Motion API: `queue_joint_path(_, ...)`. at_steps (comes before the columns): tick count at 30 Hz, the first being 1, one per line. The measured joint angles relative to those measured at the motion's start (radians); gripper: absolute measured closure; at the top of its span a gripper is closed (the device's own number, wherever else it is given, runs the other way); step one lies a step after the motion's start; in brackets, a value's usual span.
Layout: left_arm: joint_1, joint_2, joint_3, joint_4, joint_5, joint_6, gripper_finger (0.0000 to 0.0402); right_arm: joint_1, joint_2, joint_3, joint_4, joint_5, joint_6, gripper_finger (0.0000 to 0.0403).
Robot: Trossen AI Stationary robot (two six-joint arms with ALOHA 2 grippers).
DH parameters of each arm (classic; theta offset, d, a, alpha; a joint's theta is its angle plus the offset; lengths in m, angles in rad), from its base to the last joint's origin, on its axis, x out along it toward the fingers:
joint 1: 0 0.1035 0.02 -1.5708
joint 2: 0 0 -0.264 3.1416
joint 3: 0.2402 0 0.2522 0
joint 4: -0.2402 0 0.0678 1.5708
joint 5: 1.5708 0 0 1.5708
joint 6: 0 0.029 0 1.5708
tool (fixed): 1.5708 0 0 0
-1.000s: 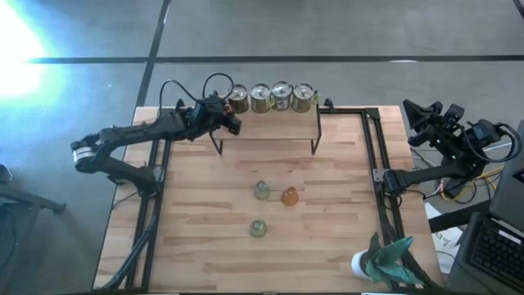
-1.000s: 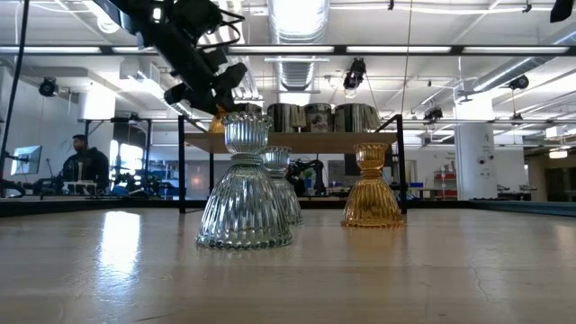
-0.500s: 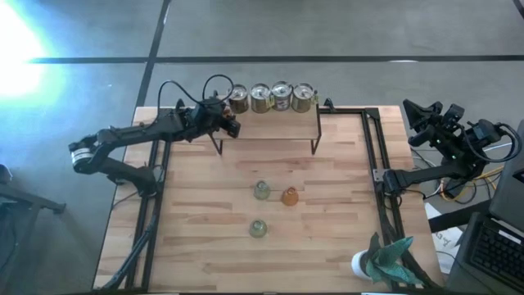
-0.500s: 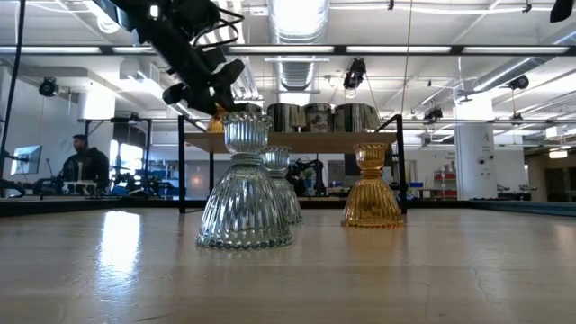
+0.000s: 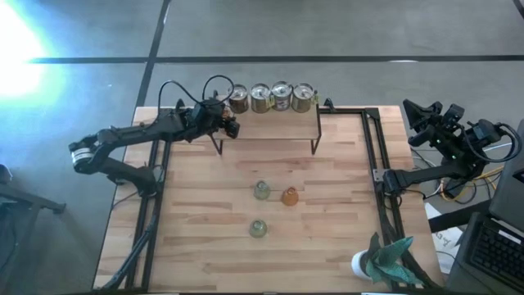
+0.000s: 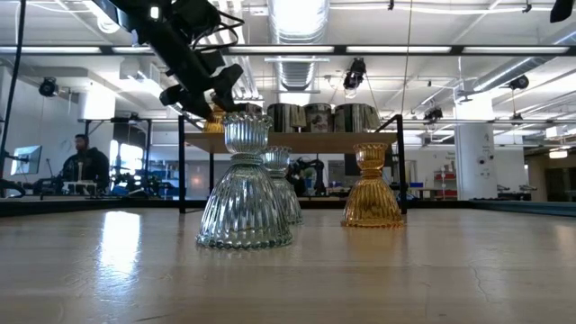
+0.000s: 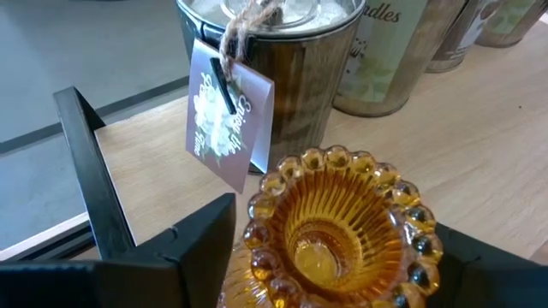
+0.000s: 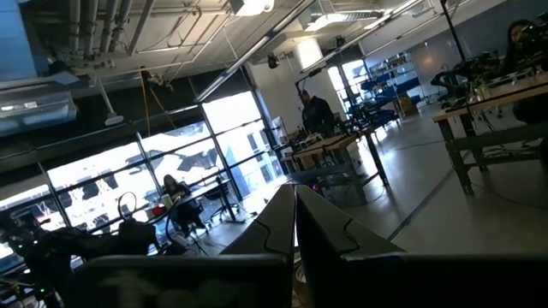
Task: Pick & Place candle stick holders
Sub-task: Put the orange glass candle holder on the shelf, then put the green glass candle holder on the shelf
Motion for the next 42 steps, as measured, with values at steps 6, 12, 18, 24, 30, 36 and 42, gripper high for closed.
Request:
queue_joint_path(6,0.000,-0.004,0.018,0.000,0.004,0.024,0.0113,0.000,0.000,0.000,0.000,0.000,0.000,0.0394)
queue_joint_path(12,0.000,-0.044,0.070,-0.007,0.004,0.061,0.0114,0.000,0.000,0.000,0.000,0.000,0.000,0.0394)
queue_joint_path(18,-0.002,-0.127,0.143,-0.046,0.043,0.084,0.0115,0.000,0.000,0.000,0.000,0.000,0.000,0.0394)
queue_joint_path(24,-0.003,-0.235,0.200,-0.077,0.397,0.074,0.0115,0.000,0.000,0.000,0.000,0.000,-0.020,0.0394)
queue_joint_path(30,-0.093,-0.296,0.196,-0.080,0.656,0.093,0.0118,0.000,0.000,0.000,0.000,0.001,-0.038,0.0394)
queue_joint_path(36,-0.345,-0.215,0.194,-0.080,0.521,0.275,0.0135,0.000,0.000,0.000,-0.001,0.001,-0.030,0.0394)
queue_joint_path(42,-0.497,-0.099,0.193,-0.144,0.418,0.326,0.0140,0.000,0.000,0.000,-0.003,0.001,-0.030,0.0394)
